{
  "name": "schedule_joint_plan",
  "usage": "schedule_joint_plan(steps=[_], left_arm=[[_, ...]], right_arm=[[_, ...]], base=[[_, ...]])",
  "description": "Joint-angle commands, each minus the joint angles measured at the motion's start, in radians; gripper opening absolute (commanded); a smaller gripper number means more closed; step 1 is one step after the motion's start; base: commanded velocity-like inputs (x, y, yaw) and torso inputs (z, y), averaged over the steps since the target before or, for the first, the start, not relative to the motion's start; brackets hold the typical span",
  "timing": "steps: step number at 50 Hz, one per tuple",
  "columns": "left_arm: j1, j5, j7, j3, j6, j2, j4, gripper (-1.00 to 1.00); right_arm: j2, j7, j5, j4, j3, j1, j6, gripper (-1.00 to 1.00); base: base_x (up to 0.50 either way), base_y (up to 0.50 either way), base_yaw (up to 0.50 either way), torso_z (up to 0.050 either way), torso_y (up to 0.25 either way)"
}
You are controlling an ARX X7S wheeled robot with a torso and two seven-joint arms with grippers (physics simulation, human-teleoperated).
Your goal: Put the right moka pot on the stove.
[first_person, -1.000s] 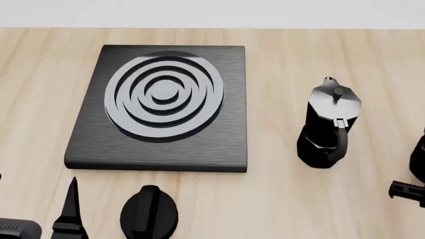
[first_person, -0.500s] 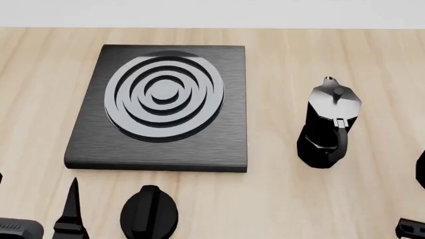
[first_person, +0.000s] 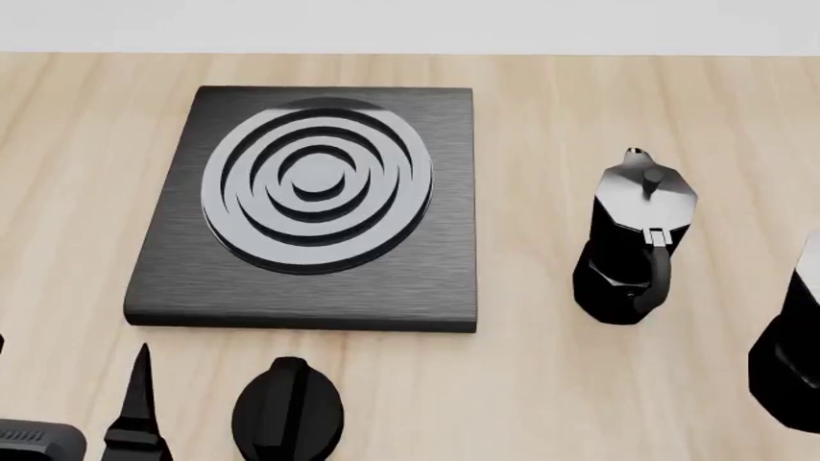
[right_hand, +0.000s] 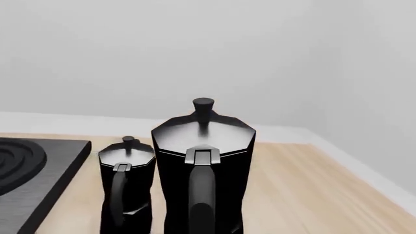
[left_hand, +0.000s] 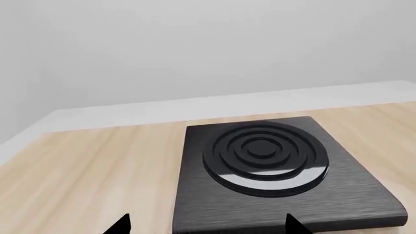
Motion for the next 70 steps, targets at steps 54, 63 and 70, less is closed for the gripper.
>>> schedule_joint_plan(steps=[54,63,70], left_arm=[[0.007,-0.016,-0.005,0.007,0.029,-0.016,-0.003,1.00],[0.006,-0.018,-0.005,0.010,0.031,-0.020,-0.001,1.00],[0.002,-0.023,-0.008,0.010,0.024,-0.022,0.004,1.00]], right_arm=[[-0.012,-0.070,-0.070,-0.253,-0.267,-0.004,0.047,-1.00],[-0.014,-0.072,-0.064,-0.264,-0.313,0.060,0.082,-1.00],[-0.020,-0.073,-0.067,-0.255,-0.351,0.108,0.109,-1.00]], base=[[0.00,0.00,0.00,0.000,0.001],[0.00,0.00,0.00,0.000,0.001],[0.00,0.00,0.00,0.000,0.000]])
